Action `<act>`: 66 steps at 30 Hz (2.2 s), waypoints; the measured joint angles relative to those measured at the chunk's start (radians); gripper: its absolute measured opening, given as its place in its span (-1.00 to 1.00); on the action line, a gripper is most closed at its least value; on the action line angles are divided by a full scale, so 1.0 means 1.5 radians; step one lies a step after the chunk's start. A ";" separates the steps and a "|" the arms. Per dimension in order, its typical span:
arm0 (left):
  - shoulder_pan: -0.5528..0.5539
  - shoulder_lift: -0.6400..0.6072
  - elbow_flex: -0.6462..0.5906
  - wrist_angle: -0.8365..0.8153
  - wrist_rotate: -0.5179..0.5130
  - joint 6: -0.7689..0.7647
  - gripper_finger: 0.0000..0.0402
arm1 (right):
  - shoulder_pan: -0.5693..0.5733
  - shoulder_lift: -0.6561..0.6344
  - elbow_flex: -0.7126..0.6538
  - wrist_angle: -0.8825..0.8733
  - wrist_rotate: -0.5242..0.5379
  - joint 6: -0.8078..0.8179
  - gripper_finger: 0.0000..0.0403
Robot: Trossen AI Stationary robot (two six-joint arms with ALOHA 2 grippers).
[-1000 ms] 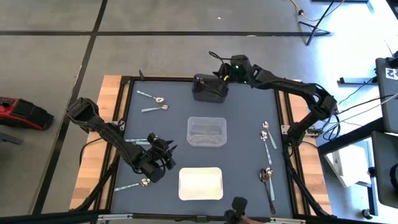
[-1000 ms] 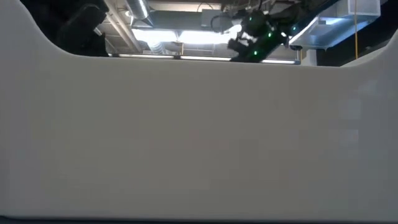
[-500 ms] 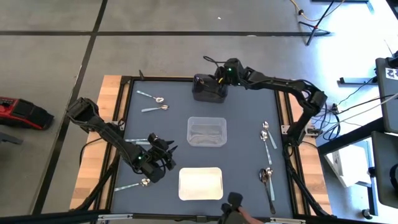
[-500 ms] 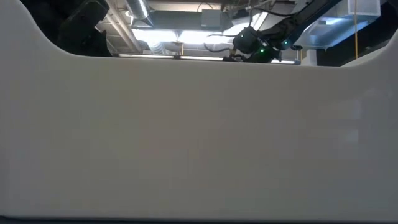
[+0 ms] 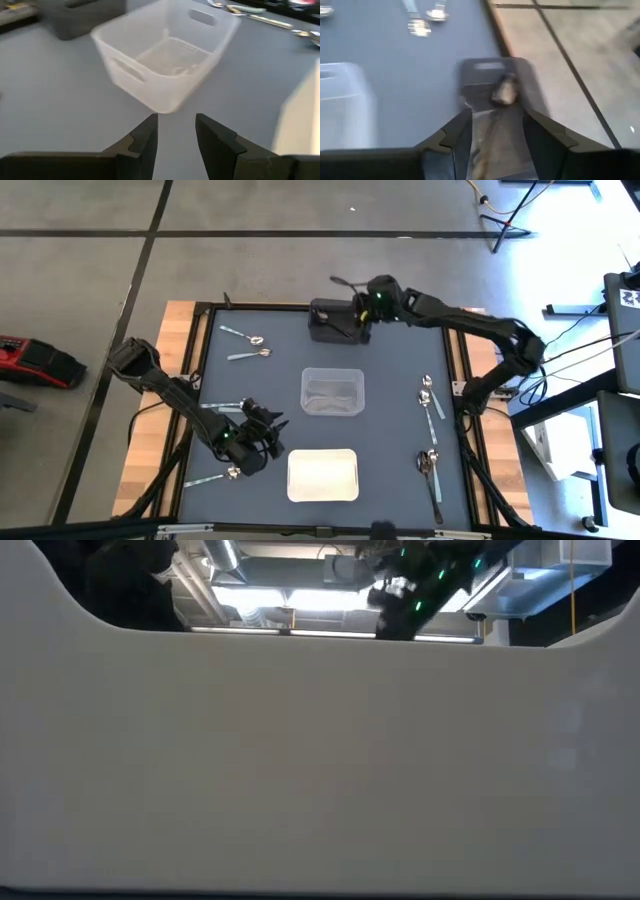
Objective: Sort silverware by color (type)
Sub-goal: Put the black spoon into the black bin
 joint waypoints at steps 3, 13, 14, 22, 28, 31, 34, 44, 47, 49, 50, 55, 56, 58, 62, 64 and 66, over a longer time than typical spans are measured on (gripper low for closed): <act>-0.011 0.025 0.000 0.067 0.004 0.020 -0.37 | 0.058 -0.049 0.000 -0.050 0.026 0.015 -0.19; -0.069 0.075 0.000 0.207 0.008 0.032 -0.37 | 0.288 -0.145 -0.001 -0.238 0.088 0.168 -0.21; -0.069 0.075 0.000 0.226 0.009 0.042 -0.37 | 0.315 -0.151 -0.001 -0.247 0.087 0.188 -0.21; -0.068 0.075 0.000 0.347 0.029 0.158 -0.37 | 0.581 -0.186 -0.004 -0.337 0.129 0.412 -0.21; -0.068 0.075 0.000 0.350 0.044 0.161 -0.37 | 0.760 -0.181 -0.065 -0.331 0.145 0.621 -0.21; -0.064 0.075 0.000 0.349 0.044 0.161 -0.37 | 0.824 -0.174 -0.119 -0.329 0.158 0.767 -0.21; -0.058 0.075 0.000 0.347 0.054 0.161 -0.37 | 0.881 -0.167 -0.180 -0.309 0.121 0.915 -0.21; -0.036 0.075 0.000 0.345 0.082 0.161 -0.37 | 0.987 -0.102 -0.314 -0.162 0.001 1.245 -0.21; -0.035 0.075 0.000 0.345 0.090 0.161 -0.37 | 0.984 -0.065 -0.315 -0.159 -0.012 1.257 -0.21; -0.035 0.075 0.000 0.345 0.096 0.162 -0.37 | 0.972 -0.044 -0.315 -0.157 -0.025 1.253 -0.21; -0.035 0.075 0.000 0.345 0.096 0.163 -0.37 | 0.966 -0.035 -0.315 -0.158 -0.033 1.251 -0.21; -0.036 0.075 0.000 0.345 0.097 0.165 -0.37 | 0.946 -0.006 -0.315 -0.152 -0.041 1.234 -0.21; -0.037 0.075 0.000 0.345 0.097 0.165 -0.37 | 0.946 -0.003 -0.315 -0.151 -0.043 1.230 -0.21; -0.037 0.075 0.000 0.345 0.097 0.165 -0.37 | 0.941 0.005 -0.315 -0.146 -0.048 1.222 -0.21; -0.037 0.075 0.000 0.345 0.098 0.165 -0.37 | 0.941 0.020 -0.313 -0.143 -0.053 1.220 -0.21; -0.037 0.075 0.000 0.345 0.099 0.165 -0.37 | 0.941 0.028 -0.312 -0.143 -0.053 1.220 -0.21; -0.037 0.075 0.000 0.345 0.099 0.165 -0.37 | 0.941 0.032 -0.312 -0.143 -0.053 1.220 -0.22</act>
